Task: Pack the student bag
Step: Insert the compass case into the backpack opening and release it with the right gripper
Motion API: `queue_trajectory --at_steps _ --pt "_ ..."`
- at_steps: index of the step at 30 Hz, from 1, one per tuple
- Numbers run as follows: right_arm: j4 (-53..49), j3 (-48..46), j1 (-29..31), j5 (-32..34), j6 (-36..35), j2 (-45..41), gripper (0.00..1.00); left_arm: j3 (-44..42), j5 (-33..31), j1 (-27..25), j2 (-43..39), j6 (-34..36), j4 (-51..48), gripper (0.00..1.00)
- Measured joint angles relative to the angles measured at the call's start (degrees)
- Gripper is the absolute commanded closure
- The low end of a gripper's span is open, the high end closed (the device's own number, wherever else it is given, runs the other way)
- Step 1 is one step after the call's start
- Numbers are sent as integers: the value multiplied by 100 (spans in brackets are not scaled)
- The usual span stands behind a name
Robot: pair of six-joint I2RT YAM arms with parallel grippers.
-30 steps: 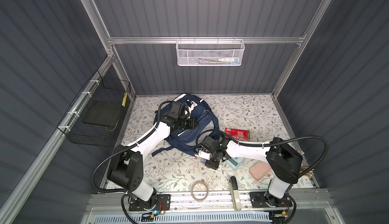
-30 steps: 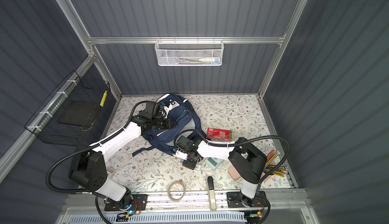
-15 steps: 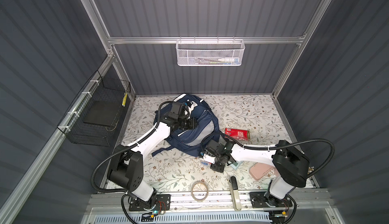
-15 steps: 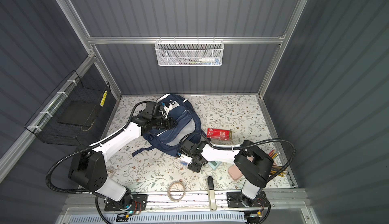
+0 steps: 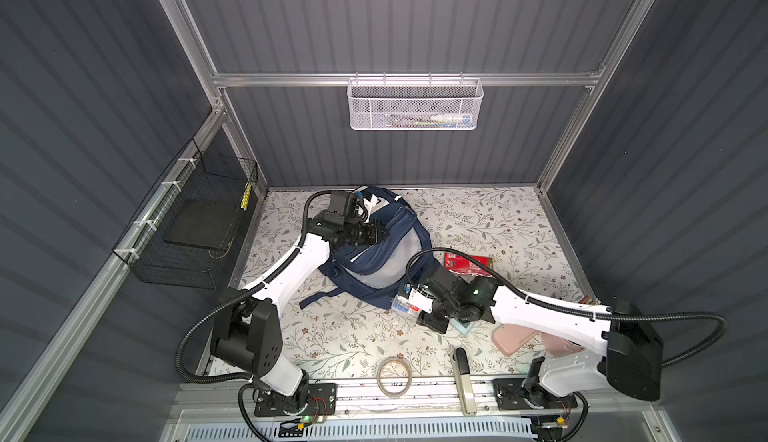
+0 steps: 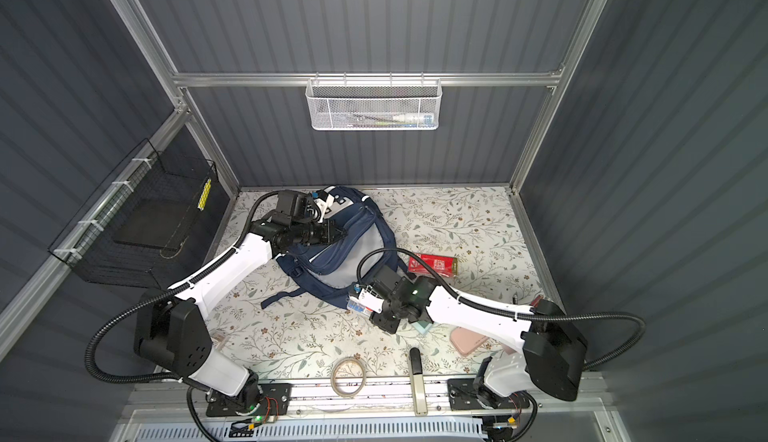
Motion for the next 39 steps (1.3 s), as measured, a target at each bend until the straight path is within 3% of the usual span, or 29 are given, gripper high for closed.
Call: queue_trajectory --at_steps 3,9,12,18,22,27,31,35,39 --pt "9 520 -444 -15 221 258 66 127 76 57 0 -90 -66 100" --pt "31 2350 -1045 87 1023 1884 66 627 138 74 0 -223 -280 100" --pt "33 3161 -1126 256 1801 2739 64 684 151 136 0 -337 -203 100" --pt "382 3860 -1259 570 3355 3733 64 721 267 146 74 -450 -186 100" --pt "695 4168 -1429 402 4096 4096 49 706 306 144 87 -509 -138 100" --pt "916 4312 -1526 153 4527 4181 36 280 509 144 87 -662 330 100" --pt "988 4118 -1580 -24 4677 4052 32 181 673 136 157 -664 459 100" --pt "1145 3353 -1694 -170 4684 3499 31 83 789 103 214 -706 568 100" --pt "1211 2162 -1873 -188 4791 2376 28 -83 815 94 267 -706 704 100"
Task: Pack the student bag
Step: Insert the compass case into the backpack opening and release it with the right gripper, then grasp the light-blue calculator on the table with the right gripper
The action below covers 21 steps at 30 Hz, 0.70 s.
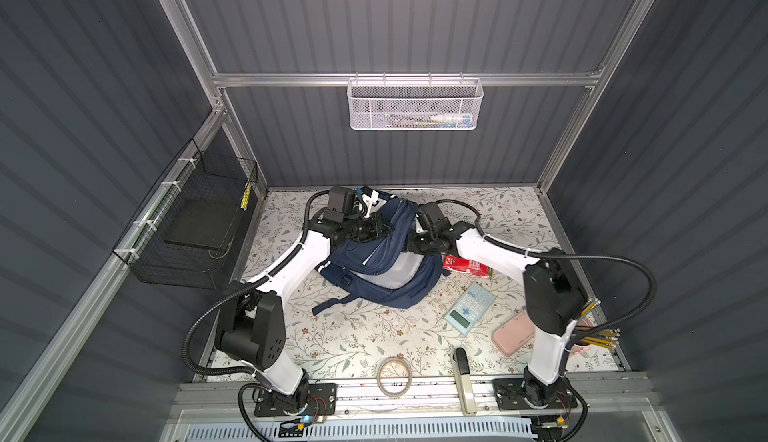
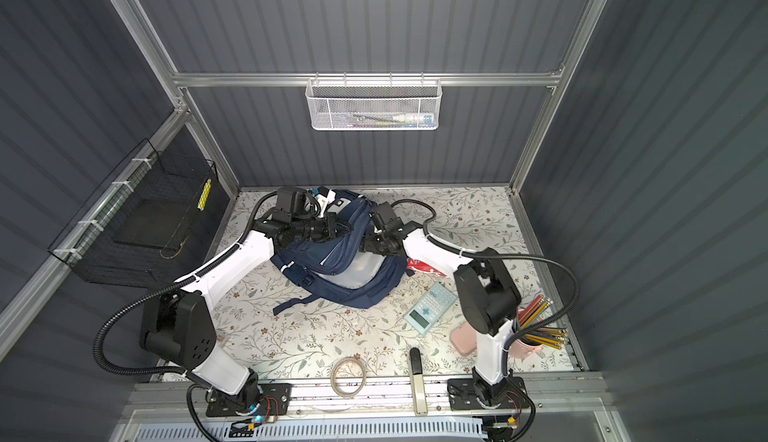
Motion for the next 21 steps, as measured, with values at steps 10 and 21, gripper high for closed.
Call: queue_trajectory --at_steps 10,21 --pt "-852 -2627 -369 142 758 -2763 16 -376 120 -103 269 -4 409 100" --pt "-1987 -3829 -990 376 1475 -3711 11 -490 201 -103 269 -151 647 100"
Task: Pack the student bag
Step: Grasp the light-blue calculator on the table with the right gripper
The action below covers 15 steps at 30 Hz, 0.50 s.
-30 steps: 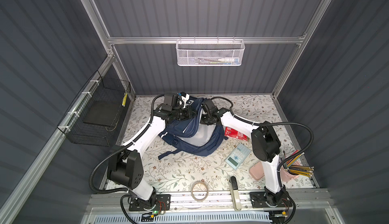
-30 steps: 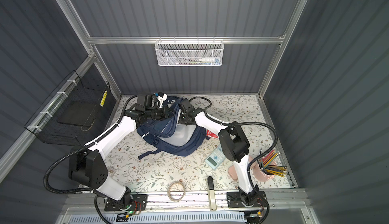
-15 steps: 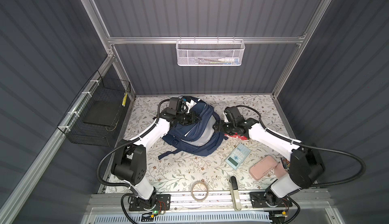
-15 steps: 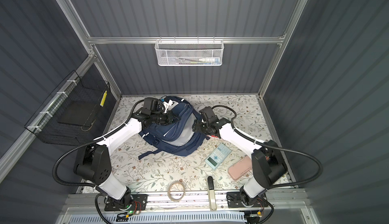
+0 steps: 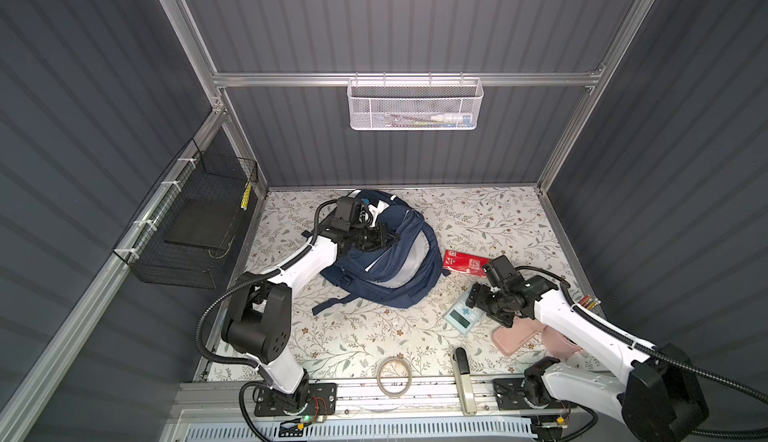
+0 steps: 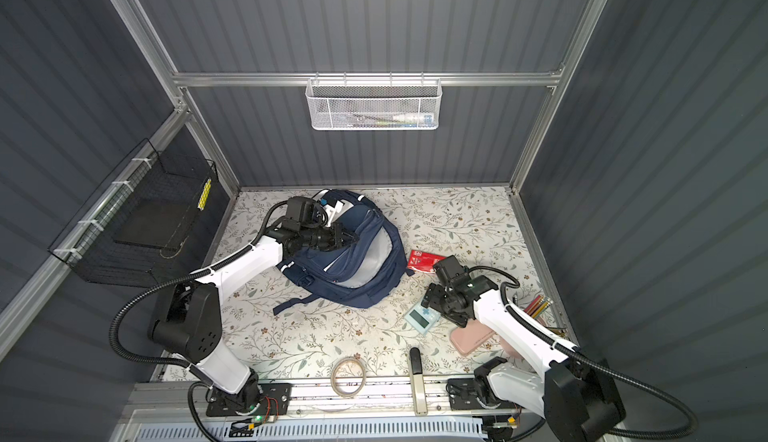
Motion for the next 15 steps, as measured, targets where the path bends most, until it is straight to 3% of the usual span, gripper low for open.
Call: queue_trajectory --at_steps 15 --pt "664 671 129 238 -31 1928 8 -116 39 0 0 -98 166 100"
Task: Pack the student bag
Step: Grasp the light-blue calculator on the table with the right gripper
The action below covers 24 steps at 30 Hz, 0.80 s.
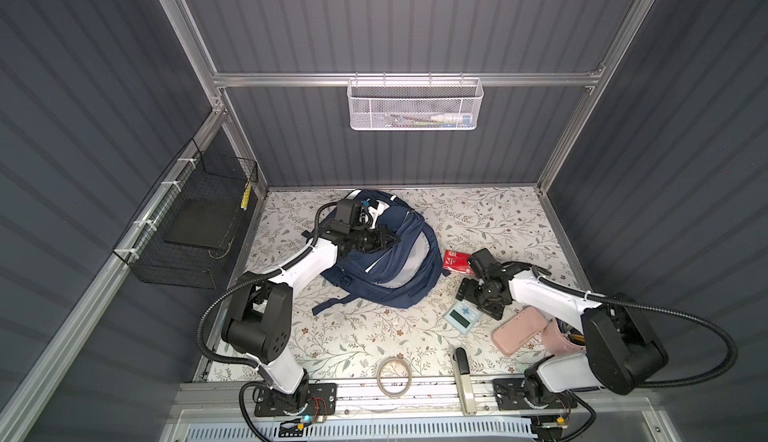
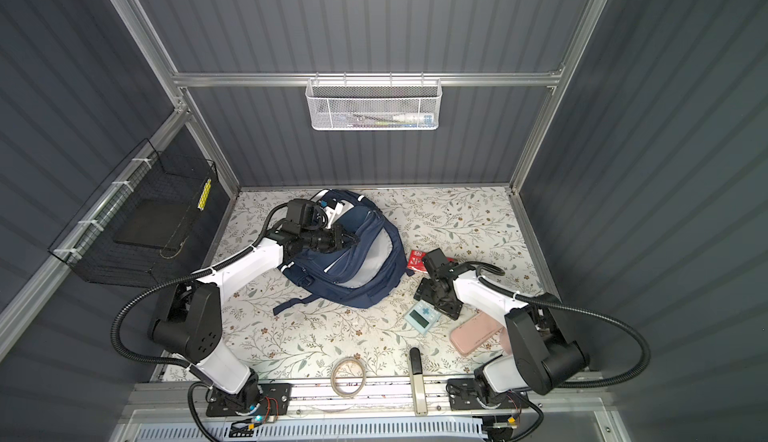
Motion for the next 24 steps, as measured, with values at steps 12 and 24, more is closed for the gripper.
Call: queue_trajectory --at_steps 12,24 --pt "-435 1362 885 601 -1095 1416 9 0 -2 0 0 -2 -9 100" --pt "-610 1513 807 542 -1860 1499 18 2 -4 0 0 37 -74 100"
